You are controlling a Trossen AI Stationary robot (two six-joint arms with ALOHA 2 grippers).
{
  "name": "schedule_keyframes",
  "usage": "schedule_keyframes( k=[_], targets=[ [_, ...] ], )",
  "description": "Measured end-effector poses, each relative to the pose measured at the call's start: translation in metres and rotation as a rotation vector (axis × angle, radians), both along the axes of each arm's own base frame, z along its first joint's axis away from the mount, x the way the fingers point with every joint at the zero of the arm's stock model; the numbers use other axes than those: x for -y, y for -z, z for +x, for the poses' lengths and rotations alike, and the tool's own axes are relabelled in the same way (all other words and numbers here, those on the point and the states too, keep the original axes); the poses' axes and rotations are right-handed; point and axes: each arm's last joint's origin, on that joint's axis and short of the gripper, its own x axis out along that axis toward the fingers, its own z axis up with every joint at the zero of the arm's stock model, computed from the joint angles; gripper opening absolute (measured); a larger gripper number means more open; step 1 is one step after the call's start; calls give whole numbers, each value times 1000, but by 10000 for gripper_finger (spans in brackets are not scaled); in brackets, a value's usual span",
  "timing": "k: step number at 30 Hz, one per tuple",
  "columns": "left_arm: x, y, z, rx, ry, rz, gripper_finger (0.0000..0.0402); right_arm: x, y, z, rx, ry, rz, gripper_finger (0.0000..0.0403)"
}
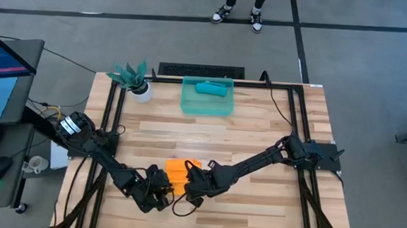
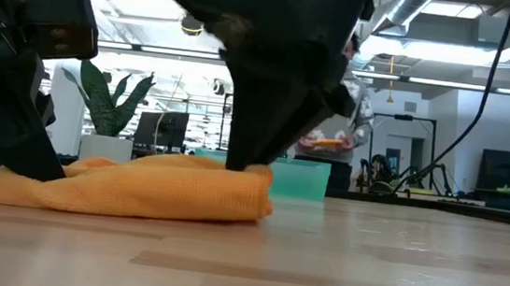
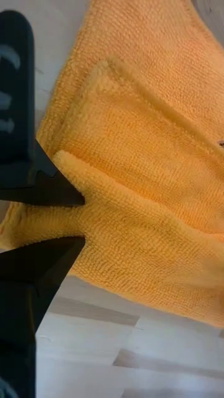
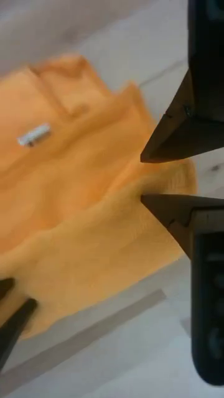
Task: Roll microfiber towels into tight, uniform cylinder then place into a basket
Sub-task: Roll the yellow microfiber cloth
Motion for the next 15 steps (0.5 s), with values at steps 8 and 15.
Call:
schedule_keyframes(
  k=[8,15],
  targets=[
    [1,0,0,-14,13,-24,89,4,-14,-10,-28,-15,-77,116],
    [2,-2,-1,-20,22,-46,89,-28,-45,-45,-8,-336,-413,116]
  ],
)
